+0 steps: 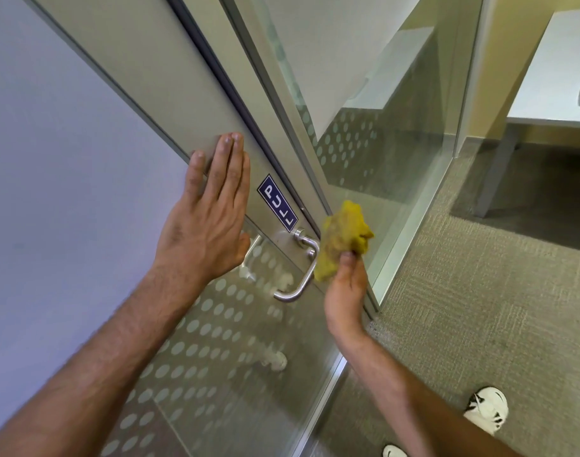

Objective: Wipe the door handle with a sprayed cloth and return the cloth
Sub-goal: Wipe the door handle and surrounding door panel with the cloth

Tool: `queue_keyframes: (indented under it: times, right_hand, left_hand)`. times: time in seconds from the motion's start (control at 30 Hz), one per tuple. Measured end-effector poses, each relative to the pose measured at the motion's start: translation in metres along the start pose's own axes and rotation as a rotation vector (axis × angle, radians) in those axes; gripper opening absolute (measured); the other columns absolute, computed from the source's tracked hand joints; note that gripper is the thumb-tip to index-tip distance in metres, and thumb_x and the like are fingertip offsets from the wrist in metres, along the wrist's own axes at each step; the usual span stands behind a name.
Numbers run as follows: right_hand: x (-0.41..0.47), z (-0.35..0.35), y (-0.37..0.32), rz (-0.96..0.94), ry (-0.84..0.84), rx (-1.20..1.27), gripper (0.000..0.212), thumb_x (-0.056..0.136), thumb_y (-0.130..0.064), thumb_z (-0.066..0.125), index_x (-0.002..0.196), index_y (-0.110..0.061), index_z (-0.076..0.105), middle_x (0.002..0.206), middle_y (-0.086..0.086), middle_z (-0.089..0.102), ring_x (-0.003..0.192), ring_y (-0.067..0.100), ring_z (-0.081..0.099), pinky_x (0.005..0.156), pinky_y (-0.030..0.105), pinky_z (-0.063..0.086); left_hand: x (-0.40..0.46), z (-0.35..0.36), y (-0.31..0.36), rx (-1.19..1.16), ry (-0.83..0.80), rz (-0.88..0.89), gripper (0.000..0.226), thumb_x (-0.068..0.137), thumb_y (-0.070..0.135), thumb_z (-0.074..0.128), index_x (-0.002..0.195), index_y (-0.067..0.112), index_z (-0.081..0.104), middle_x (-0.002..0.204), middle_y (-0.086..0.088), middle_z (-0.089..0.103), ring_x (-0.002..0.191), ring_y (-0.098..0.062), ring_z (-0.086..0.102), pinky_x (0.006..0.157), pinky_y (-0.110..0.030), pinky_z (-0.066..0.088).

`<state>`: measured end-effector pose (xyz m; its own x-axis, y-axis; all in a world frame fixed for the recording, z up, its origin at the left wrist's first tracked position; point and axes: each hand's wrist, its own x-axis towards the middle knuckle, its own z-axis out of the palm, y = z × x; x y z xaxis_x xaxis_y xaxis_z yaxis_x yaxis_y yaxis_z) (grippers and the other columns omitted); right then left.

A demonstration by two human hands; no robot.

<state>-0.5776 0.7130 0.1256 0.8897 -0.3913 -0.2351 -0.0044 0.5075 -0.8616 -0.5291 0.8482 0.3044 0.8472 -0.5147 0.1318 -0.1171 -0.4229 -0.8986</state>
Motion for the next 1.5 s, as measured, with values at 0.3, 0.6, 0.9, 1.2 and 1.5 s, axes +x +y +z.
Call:
queue_keyframes:
  times: [0.3, 0.6, 0.9, 1.2, 1.5]
  right_hand:
    - [0.031, 0.077, -0.023, -0.594, -0.699, -0.433, 0.092, 0.083, -0.061, 0.062, 0.153, -0.014, 0.027, 0.163, 0.011, 0.023, 0.153, 0.026, 0.016, 0.122, 0.045, 0.024]
    - [0.048, 0.017, 0.015, -0.668, -0.714, -0.782, 0.066, 0.086, -0.01, 0.067, 0.148, -0.01, 0.044, 0.156, 0.009, 0.042, 0.151, 0.024, 0.026, 0.12, 0.048, 0.028]
    - [0.074, -0.017, -0.012, -0.431, -0.83, -0.812, 0.047, 0.088, -0.009, 0.059, 0.134, -0.014, 0.053, 0.134, 0.012, 0.063, 0.116, 0.023, 0.057, 0.098, 0.016, 0.037]
    - [0.039, -0.05, -0.018, -0.217, -0.658, -0.76, 0.037, 0.095, -0.017, 0.061, 0.131, -0.019, 0.06, 0.124, 0.005, 0.069, 0.111, 0.025, 0.064, 0.097, 0.025, 0.047]
    - [0.018, -0.002, -0.121, -0.04, -0.718, -0.54, 0.046, 0.078, -0.04, 0.06, 0.123, -0.03, 0.061, 0.112, -0.013, 0.068, 0.101, -0.001, 0.063, 0.086, 0.017, 0.045]
  left_hand:
    - [-0.004, 0.002, 0.0, -0.151, 0.092, -0.007, 0.087, 0.102, 0.053, 0.014, 0.164, -0.007, 0.003, 0.173, -0.03, 0.004, 0.162, -0.044, 0.008, 0.129, -0.055, -0.008]
    - [-0.001, 0.007, 0.001, -0.052, 0.035, -0.015, 0.109, 0.088, 0.06, 0.04, 0.163, -0.01, 0.004, 0.171, -0.032, -0.007, 0.162, -0.044, -0.001, 0.128, -0.058, -0.012]
    - [-0.001, 0.002, 0.0, -0.013, -0.032, -0.004, 0.116, 0.083, 0.065, 0.044, 0.163, -0.009, 0.007, 0.172, -0.032, -0.006, 0.162, -0.043, 0.001, 0.13, -0.058, -0.007]
    - [-0.004, -0.013, -0.005, -0.142, -0.076, -0.017, 0.11, 0.08, 0.058, 0.051, 0.164, -0.005, 0.018, 0.174, -0.027, 0.003, 0.163, -0.039, 0.007, 0.129, -0.054, -0.009]
    - [-0.031, -0.05, 0.002, -1.0, -0.18, -0.211, 0.106, 0.085, 0.055, 0.067, 0.169, 0.018, 0.013, 0.177, -0.004, 0.011, 0.165, -0.023, 0.002, 0.13, -0.04, 0.002]
